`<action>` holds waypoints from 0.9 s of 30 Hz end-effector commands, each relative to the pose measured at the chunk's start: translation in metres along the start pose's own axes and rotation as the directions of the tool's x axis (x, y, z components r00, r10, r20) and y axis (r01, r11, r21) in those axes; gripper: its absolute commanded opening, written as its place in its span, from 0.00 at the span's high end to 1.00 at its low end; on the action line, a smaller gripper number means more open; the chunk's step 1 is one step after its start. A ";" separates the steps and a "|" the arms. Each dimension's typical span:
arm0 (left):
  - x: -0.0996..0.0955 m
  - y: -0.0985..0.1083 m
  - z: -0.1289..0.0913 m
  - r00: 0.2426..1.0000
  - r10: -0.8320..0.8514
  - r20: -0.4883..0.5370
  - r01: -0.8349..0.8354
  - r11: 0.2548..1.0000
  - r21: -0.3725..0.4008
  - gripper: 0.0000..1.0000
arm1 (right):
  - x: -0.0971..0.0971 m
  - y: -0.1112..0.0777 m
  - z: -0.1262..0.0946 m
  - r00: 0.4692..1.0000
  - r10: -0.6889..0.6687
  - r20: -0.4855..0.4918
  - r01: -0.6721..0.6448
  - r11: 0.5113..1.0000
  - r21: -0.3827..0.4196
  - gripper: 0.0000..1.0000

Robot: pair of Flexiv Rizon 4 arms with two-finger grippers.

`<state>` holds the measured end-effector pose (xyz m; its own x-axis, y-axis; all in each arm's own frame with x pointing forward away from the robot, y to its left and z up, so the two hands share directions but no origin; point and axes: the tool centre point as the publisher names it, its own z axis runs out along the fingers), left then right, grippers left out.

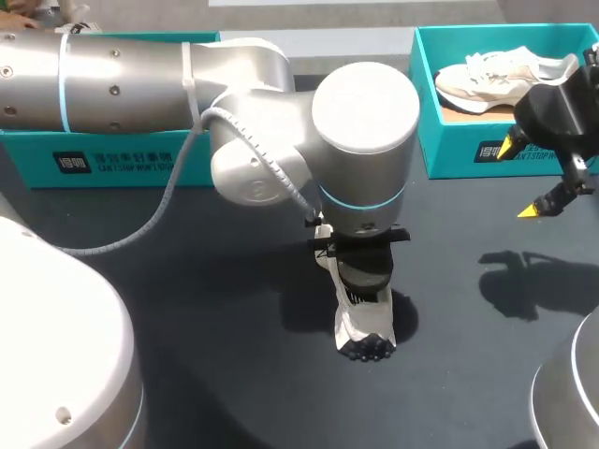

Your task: Take the shoe out of the shoebox, open the shoe tongue, remove and reinsert the insole, then place the shoe into the shoebox

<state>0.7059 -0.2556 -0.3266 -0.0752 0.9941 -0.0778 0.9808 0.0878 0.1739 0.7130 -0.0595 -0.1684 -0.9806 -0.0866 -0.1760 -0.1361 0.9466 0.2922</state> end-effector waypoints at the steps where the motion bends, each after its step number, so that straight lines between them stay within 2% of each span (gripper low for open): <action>1: -0.001 0.004 -0.006 1.000 -0.031 -0.001 0.031 1.000 0.006 0.78 | -0.002 0.001 0.001 1.000 0.001 -0.004 -0.001 1.000 0.003 0.00; 5: -0.001 0.017 -0.013 0.992 -0.129 -0.009 0.129 0.992 0.004 0.78 | -0.002 0.001 0.001 1.000 0.001 -0.004 -0.001 1.000 0.003 0.00; 7: 0.000 0.019 -0.012 0.984 -0.175 -0.030 0.175 0.984 -0.018 0.75 | -0.002 0.001 0.001 1.000 0.001 -0.004 -0.001 1.000 0.003 0.00; 9: 0.001 0.019 -0.014 0.970 -0.241 -0.045 0.241 0.970 0.011 0.67 | -0.002 0.001 0.001 1.000 0.001 -0.004 -0.001 1.000 0.003 0.00; 12: 0.004 0.016 -0.022 0.906 -0.415 -0.080 0.419 0.908 0.034 0.66 | -0.002 0.001 0.001 1.000 0.001 -0.004 -0.001 1.000 0.003 0.00; 13: 0.005 0.013 -0.025 0.875 -0.475 -0.088 0.481 0.875 0.054 0.71 | -0.002 0.001 0.001 1.000 0.001 -0.004 -0.001 1.000 0.003 0.00; 14: 0.004 0.010 -0.026 0.807 -0.586 -0.070 0.590 0.806 0.049 0.62 | -0.002 0.001 0.001 1.000 0.001 -0.004 -0.001 1.000 0.003 0.00; 15: 0.003 0.008 -0.027 0.772 -0.635 -0.038 0.636 0.769 0.069 0.18 | -0.002 0.001 0.001 1.000 0.001 -0.004 -0.001 1.000 0.003 0.00; 16: 0.003 0.008 -0.027 0.772 -0.635 -0.038 0.636 0.769 0.069 0.00 | -0.002 0.001 0.001 1.000 0.001 -0.004 -0.001 1.000 0.003 0.00; 27: 0.003 0.008 -0.027 0.772 -0.635 -0.038 0.636 0.769 0.069 0.00 | -0.002 0.001 0.001 1.000 0.001 -0.004 -0.001 1.000 0.003 0.00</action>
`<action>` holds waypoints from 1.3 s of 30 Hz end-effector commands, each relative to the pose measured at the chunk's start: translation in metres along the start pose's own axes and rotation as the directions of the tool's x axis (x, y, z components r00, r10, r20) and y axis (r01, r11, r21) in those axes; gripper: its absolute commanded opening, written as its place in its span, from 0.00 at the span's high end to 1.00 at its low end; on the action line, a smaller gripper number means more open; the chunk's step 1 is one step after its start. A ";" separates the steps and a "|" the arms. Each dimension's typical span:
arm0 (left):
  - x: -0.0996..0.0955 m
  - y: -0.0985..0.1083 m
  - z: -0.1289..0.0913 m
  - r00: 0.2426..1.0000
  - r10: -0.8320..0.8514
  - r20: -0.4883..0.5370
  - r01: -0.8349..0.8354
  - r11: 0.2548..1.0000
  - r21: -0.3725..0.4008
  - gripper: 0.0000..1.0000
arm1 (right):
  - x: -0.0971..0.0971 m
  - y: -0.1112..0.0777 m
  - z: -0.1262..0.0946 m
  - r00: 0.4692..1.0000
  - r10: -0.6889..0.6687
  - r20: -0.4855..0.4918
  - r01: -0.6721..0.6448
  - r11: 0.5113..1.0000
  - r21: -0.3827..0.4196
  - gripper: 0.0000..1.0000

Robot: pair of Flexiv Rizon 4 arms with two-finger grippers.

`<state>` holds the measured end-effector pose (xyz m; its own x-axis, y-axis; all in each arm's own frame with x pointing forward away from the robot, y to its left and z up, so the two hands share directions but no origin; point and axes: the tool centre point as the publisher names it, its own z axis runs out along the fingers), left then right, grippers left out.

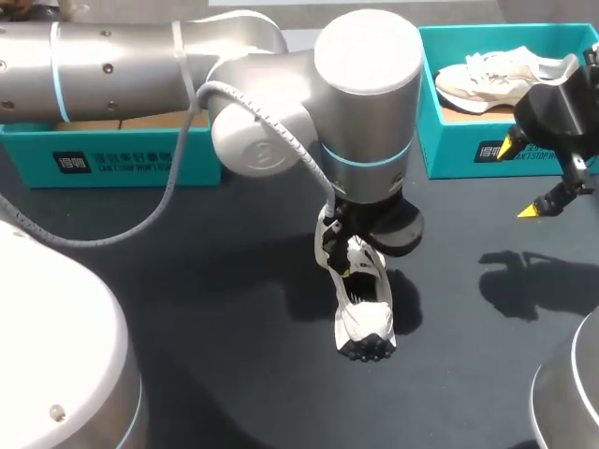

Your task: Take the shoe out of the shoebox, open the shoe tongue, remove and reinsert the insole, then place the shoe into the shoebox

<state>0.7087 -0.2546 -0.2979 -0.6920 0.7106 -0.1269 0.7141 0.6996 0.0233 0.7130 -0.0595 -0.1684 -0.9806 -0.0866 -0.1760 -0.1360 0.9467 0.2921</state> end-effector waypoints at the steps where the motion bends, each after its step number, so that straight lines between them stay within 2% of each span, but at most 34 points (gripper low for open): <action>1: 0.003 0.003 0.001 1.000 0.005 0.006 -0.005 1.000 0.007 0.00 | -0.002 0.001 0.001 1.000 0.001 -0.004 -0.001 1.000 0.003 0.00; 3: 0.003 0.003 0.001 1.000 0.005 0.006 -0.005 1.000 0.007 0.00 | -0.002 0.001 0.001 1.000 0.001 -0.004 -0.001 1.000 0.003 0.00; 4: 0.008 0.002 -0.004 0.998 0.037 0.045 -0.037 0.999 -0.005 0.00 | -0.002 0.001 0.001 1.000 0.001 -0.004 -0.001 1.000 0.003 0.00; 8: 0.022 -0.003 -0.021 0.976 -0.214 0.035 0.214 0.977 0.020 0.00 | -0.002 0.001 0.001 1.000 0.001 -0.004 -0.001 1.000 0.003 0.00; 9: 0.026 -0.004 -0.023 0.974 -0.218 0.060 0.217 0.976 0.023 0.00 | -0.002 0.001 0.001 1.000 0.001 -0.004 -0.001 1.000 0.003 0.00; 10: 0.032 -0.004 -0.026 0.941 -0.337 0.031 0.335 0.941 0.044 0.00 | -0.002 0.001 0.001 1.000 0.001 -0.004 -0.001 1.000 0.003 0.00; 14: 0.045 -0.008 -0.025 0.861 -0.509 0.017 0.507 0.860 0.048 0.00 | -0.002 0.001 0.001 1.000 0.001 -0.004 -0.001 1.000 0.003 0.00; 15: 0.047 -0.008 -0.024 0.818 -0.575 0.015 0.573 0.817 0.063 0.00 | -0.002 0.001 0.001 1.000 0.001 -0.004 -0.001 1.000 0.003 0.00; 20: 0.057 -0.021 -0.016 0.712 -0.702 -0.001 0.701 0.711 0.063 0.00 | -0.002 0.001 0.001 1.000 0.001 -0.004 -0.001 1.000 0.003 0.00; 26: 0.058 -0.039 -0.008 0.697 -0.717 -0.026 0.717 0.695 0.058 0.00 | -0.002 0.001 0.001 1.000 0.001 -0.004 -0.001 1.000 0.003 0.00; 27: 0.058 -0.044 -0.005 0.700 -0.713 -0.029 0.713 0.698 0.060 0.10 | -0.002 0.001 0.001 1.000 0.001 -0.004 -0.001 1.000 0.003 0.00; 30: 0.057 -0.055 0.003 0.704 -0.709 -0.038 0.710 0.702 0.053 0.12 | -0.002 0.001 0.001 1.000 0.001 -0.004 -0.001 1.000 0.003 0.00; 34: 0.055 -0.066 0.011 0.727 -0.686 -0.044 0.687 0.726 0.029 0.30 | -0.002 0.001 0.001 1.000 0.001 -0.004 -0.001 1.000 0.003 0.00; 39: 0.053 -0.069 0.016 0.728 -0.684 -0.044 0.686 0.727 0.031 0.23 | -0.002 0.001 0.001 1.000 0.001 -0.004 -0.001 1.000 0.003 0.00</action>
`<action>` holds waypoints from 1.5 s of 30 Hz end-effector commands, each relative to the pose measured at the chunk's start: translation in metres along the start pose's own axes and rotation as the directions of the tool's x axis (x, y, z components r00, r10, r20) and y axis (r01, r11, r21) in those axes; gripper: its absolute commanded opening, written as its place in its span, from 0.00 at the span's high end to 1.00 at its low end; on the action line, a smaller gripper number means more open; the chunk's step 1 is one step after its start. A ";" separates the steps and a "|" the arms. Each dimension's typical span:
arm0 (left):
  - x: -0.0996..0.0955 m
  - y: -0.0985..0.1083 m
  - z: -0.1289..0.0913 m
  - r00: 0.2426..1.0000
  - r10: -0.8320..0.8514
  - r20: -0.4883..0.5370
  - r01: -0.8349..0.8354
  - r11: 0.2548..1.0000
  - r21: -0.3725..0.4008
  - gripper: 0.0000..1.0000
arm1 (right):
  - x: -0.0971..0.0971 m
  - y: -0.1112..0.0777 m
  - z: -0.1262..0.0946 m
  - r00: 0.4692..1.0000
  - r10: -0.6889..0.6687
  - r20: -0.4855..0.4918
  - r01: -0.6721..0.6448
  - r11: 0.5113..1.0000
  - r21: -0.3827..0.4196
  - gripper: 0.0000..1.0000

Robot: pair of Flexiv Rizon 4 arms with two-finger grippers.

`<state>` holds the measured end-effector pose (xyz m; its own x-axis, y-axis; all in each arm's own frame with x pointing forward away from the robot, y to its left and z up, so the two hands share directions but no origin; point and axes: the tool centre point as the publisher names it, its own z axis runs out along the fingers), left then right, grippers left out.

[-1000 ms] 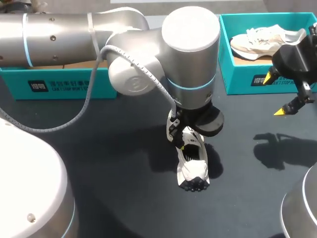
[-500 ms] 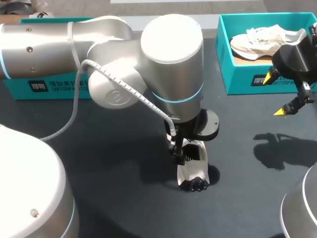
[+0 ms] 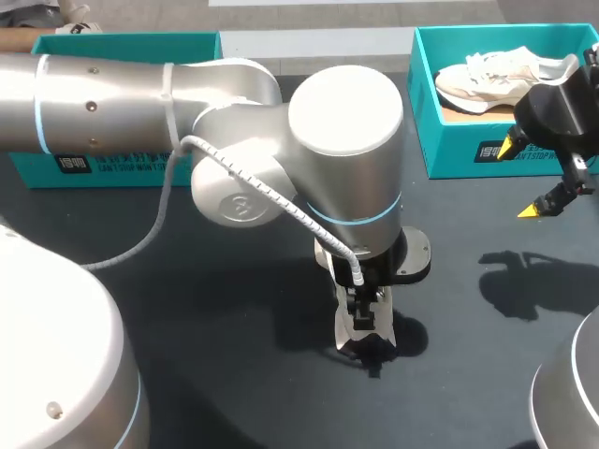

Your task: Take the shoe out of the shoebox, open the shoe tongue, remove and reinsert the insole, then place the shoe into the shoebox

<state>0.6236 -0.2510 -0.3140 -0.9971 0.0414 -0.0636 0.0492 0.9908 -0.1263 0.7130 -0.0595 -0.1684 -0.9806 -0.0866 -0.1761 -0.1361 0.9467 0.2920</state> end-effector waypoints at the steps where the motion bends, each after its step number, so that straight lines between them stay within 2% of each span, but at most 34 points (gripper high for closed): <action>1: -0.001 -0.015 0.010 1.000 -0.003 0.004 0.003 1.000 -0.025 0.23 | -0.002 0.001 0.001 1.000 0.001 -0.004 -0.001 1.000 0.003 0.00; 12: 0.003 -0.014 0.034 0.999 -0.044 0.014 0.045 0.999 -0.021 0.25 | -0.002 0.001 0.001 1.000 0.001 -0.004 -0.001 1.000 0.003 0.00; 23: 0.006 -0.013 0.064 0.998 -0.069 -0.013 0.069 0.997 -0.038 0.25 | -0.002 0.001 0.001 1.000 0.001 -0.004 -0.001 1.000 0.003 0.00; 30: 0.011 -0.015 0.081 0.995 -0.090 -0.039 0.088 0.995 -0.046 0.28 | -0.002 0.001 0.001 1.000 0.001 -0.004 -0.001 1.000 0.003 0.00; 32: 0.013 -0.014 0.083 0.994 -0.097 -0.043 0.095 0.994 -0.048 0.35 | -0.002 0.001 0.001 1.000 0.001 -0.004 -0.001 1.000 0.003 0.00; 33: 0.014 -0.012 0.085 0.993 -0.103 -0.051 0.100 0.994 -0.049 0.41 | -0.002 0.001 0.001 1.000 0.001 -0.004 -0.001 1.000 0.003 0.00; 38: 0.018 -0.005 0.088 0.986 -0.131 -0.099 0.125 0.990 -0.064 1.00 | -0.002 0.001 0.001 1.000 0.001 -0.004 -0.001 1.000 0.003 0.00; 45: 0.020 0.003 0.089 0.969 -0.170 -0.178 0.162 0.985 -0.060 1.00 | -0.002 0.001 0.001 1.000 0.001 -0.004 -0.001 1.000 0.003 0.00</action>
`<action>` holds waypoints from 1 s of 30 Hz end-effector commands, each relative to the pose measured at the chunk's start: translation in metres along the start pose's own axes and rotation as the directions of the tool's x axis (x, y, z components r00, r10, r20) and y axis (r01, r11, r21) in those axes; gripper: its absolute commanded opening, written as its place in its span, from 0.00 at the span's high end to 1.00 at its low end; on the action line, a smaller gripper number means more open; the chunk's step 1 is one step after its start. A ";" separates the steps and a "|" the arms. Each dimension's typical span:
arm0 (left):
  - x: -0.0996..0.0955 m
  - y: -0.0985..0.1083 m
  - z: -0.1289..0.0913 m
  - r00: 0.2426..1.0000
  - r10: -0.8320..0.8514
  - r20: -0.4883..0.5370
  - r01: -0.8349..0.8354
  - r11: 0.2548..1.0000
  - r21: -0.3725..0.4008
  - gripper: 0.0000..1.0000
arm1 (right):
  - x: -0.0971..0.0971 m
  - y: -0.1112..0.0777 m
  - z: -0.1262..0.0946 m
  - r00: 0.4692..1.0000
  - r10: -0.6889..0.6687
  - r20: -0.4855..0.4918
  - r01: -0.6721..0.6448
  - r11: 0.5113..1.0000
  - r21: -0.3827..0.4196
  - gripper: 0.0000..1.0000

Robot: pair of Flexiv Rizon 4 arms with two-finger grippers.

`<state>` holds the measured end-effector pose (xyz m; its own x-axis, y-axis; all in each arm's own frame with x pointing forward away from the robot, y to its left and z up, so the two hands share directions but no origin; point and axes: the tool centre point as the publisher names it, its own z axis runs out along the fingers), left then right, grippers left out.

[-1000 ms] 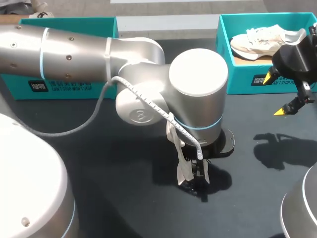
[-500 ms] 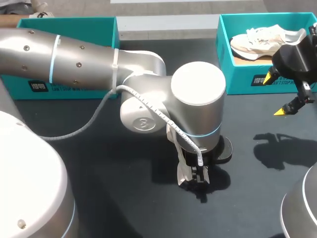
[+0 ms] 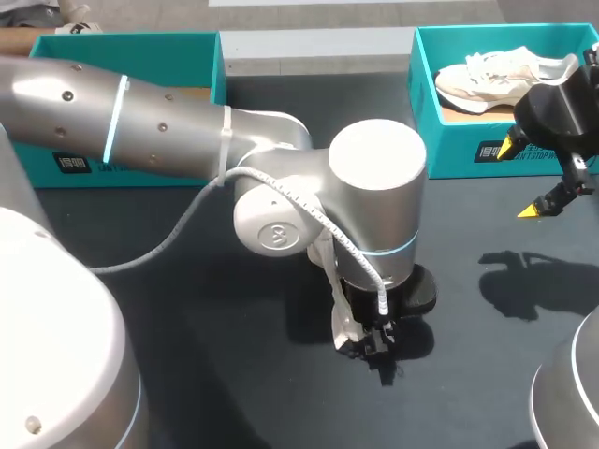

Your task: Take the shoe out of the shoebox, open the shoe tongue, remove and reinsert the insole, then place the shoe into the shoebox

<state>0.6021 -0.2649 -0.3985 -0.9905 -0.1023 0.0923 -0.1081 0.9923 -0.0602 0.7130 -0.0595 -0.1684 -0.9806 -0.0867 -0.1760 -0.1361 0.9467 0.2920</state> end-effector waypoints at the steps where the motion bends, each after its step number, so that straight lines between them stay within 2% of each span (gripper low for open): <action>1: -0.007 0.007 0.004 0.998 -0.004 -0.058 0.005 1.000 0.017 1.00 | -0.002 0.001 0.001 1.000 0.001 -0.004 -0.001 1.000 0.003 0.00; 5: 0.000 0.009 -0.001 0.992 0.012 -0.128 -0.008 1.000 0.028 1.00 | -0.002 0.001 0.001 1.000 0.001 -0.004 -0.001 1.000 0.003 0.00; 10: 0.008 0.019 -0.029 0.984 0.050 -0.170 -0.048 0.999 0.017 1.00 | -0.002 0.001 0.001 1.000 0.001 -0.004 -0.001 1.000 0.003 0.00; 19: 0.006 0.050 -0.107 0.982 0.098 -0.164 -0.106 0.994 -0.038 1.00 | -0.002 0.001 0.001 1.000 0.001 -0.004 -0.001 1.000 0.003 0.00; 26: 0.002 0.072 -0.174 0.972 0.168 -0.166 -0.170 0.985 0.001 1.00 | -0.002 0.001 0.001 1.000 0.001 -0.004 -0.001 1.000 0.003 0.00; 30: 0.000 0.085 -0.211 0.966 0.212 -0.145 -0.215 0.977 -0.009 1.00 | -0.002 0.001 0.001 1.000 0.001 -0.004 -0.001 1.000 0.003 0.00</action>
<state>0.5990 -0.1988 -0.2616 -0.9629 0.1122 0.2452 0.1034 0.9934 -0.0488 0.7130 -0.0595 -0.1684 -0.9806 -0.0867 -0.1760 -0.1361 0.9467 0.2921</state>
